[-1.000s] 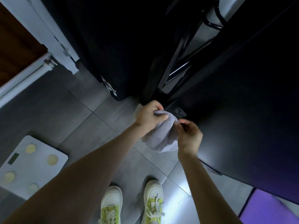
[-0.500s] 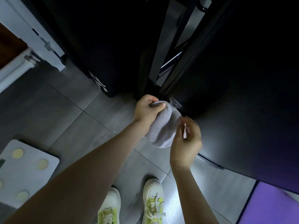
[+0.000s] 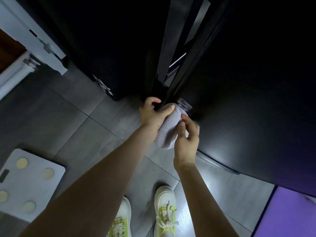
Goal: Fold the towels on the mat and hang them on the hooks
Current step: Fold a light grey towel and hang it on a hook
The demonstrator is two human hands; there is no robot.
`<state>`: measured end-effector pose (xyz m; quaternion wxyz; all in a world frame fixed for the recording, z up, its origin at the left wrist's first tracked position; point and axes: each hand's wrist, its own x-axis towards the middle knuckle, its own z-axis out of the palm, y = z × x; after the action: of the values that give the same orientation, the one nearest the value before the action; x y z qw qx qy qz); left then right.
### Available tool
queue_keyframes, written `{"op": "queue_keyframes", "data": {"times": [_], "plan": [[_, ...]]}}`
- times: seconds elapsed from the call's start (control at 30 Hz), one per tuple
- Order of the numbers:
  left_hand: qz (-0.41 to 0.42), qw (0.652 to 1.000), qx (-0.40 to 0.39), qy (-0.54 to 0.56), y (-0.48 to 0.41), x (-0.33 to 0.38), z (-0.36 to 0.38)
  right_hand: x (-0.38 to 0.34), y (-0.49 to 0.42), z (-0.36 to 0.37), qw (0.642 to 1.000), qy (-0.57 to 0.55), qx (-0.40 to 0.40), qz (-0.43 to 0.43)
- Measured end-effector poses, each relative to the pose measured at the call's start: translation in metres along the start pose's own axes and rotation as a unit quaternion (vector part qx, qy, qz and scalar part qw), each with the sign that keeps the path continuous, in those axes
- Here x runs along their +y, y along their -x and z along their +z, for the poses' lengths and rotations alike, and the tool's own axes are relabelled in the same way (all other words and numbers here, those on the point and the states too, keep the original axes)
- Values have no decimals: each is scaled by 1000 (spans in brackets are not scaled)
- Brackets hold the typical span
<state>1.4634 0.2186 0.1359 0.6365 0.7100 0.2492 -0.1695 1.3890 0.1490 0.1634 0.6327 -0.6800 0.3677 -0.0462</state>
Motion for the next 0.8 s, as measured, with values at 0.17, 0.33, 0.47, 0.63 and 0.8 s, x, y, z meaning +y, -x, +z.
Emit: {"op": "queue_keyframes", "data": {"times": [0.17,0.33,0.47,0.63,0.8], "plan": [[31,998,-3,-47,11,-5,1,-4,0,3,995,-76,13,66],[-21,995,-78,-59,19,-17,0,-2,7,9,991,-110,6,79],[-69,990,-102,-69,15,-15,-2,0,6,9,994,-71,-16,76],[-92,981,-129,-112,17,5,-11,-11,9,-4,991,-34,-52,119],[-33,988,-86,-125,37,34,-27,-34,23,-23,991,-21,-27,126]]}}
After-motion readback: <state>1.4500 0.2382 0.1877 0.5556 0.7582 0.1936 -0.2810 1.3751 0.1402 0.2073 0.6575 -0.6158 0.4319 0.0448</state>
